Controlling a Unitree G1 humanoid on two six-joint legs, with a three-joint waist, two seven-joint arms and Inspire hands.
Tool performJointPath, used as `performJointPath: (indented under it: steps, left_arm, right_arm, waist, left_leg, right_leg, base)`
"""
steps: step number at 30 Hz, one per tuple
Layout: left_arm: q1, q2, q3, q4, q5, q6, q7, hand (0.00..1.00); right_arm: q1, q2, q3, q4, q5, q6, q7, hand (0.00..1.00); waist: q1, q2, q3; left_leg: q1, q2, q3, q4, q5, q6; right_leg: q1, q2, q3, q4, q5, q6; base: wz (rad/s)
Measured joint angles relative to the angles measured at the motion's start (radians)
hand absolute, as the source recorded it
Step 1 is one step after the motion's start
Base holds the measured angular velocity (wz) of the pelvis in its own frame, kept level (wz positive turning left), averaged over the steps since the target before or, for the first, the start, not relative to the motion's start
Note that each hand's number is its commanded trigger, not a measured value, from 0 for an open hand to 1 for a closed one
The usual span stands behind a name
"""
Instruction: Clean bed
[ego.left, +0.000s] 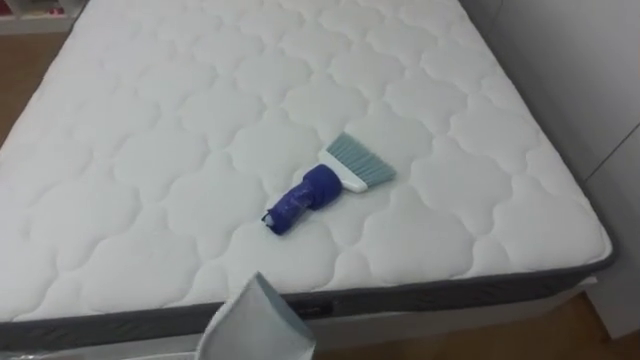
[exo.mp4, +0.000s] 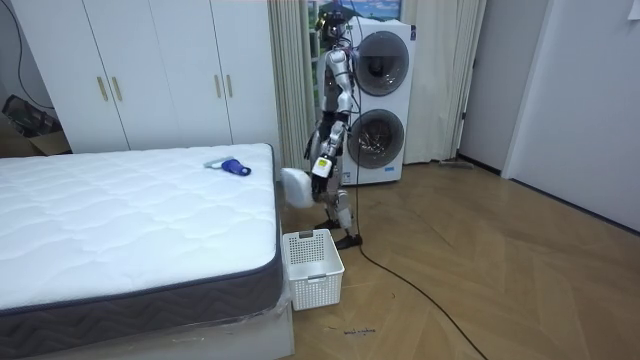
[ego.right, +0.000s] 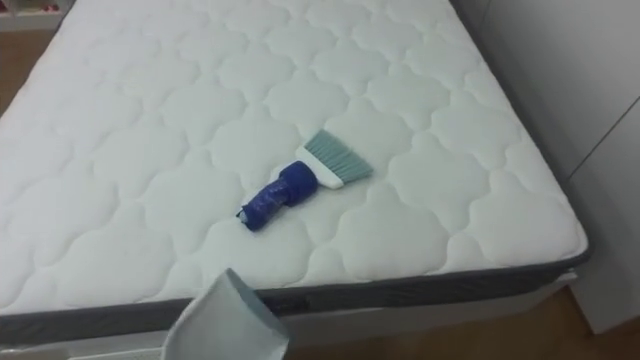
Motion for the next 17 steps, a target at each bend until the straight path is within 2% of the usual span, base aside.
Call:
performJointPath:
  steps: [2,4,8,13,17]
  left_arm:
    - [0.008,-0.017,0.03,0.051,-0.018,0.038,-0.028,0.0]
    - [0.006,-0.021,0.042,0.067,-0.062,0.065,-0.059,0.0]
    - [0.009,-0.022,0.057,0.098,-0.12,0.104,-0.114,0.0]
    - [0.008,-0.024,0.057,0.099,-0.127,0.127,-0.146,0.0]
    - [0.008,-0.026,0.057,0.099,-0.127,0.13,-0.157,0.0]
  right_arm:
    - [0.002,0.003,-0.01,0.028,-0.06,0.04,0.02,0.0]
    - [0.003,0.008,-0.017,0.032,-0.09,0.065,0.031,0.0]
    - [0.002,0.013,-0.018,0.035,-0.134,0.094,0.032,0.0]
    - [0.002,0.025,-0.018,0.04,-0.164,0.115,0.043,0.0]
    - [0.001,0.029,-0.018,0.043,-0.181,0.134,0.055,0.0]
  waist:
    - [0.003,-0.005,-0.0006]
    - [0.002,-0.005,-0.0014]
    - [0.003,-0.003,-0.0014]
    - [0.015,-0.006,-0.0041]
    - [0.02,-0.007,-0.0048]
  left_leg:
    - [0.004,-0.003,0.0,-0.001,0.0,0.0]
    - [0.004,-0.003,0.001,0.0,0.0,0.0]
    - [0.003,-0.002,-0.002,-0.001,-0.005,0.008]
    - [0.004,-0.001,-0.005,-0.005,-0.009,0.015]
    - [0.003,-0.001,-0.006,-0.004,-0.009,0.016]
  right_leg:
    - [0.009,-0.003,-0.001,-0.001,-0.002,0.004]
    - [0.009,-0.004,-0.001,-0.001,-0.002,0.004]
    - [0.011,-0.005,-0.008,0.002,-0.001,0.006]
    - [0.014,-0.006,-0.016,0.006,0.0,0.006]
    - [0.015,-0.008,-0.023,0.003,0.0,0.006]
  base:
    - [0.04]
    - [0.02]
    - [0.06]
    - [0.02]
    - [0.0]
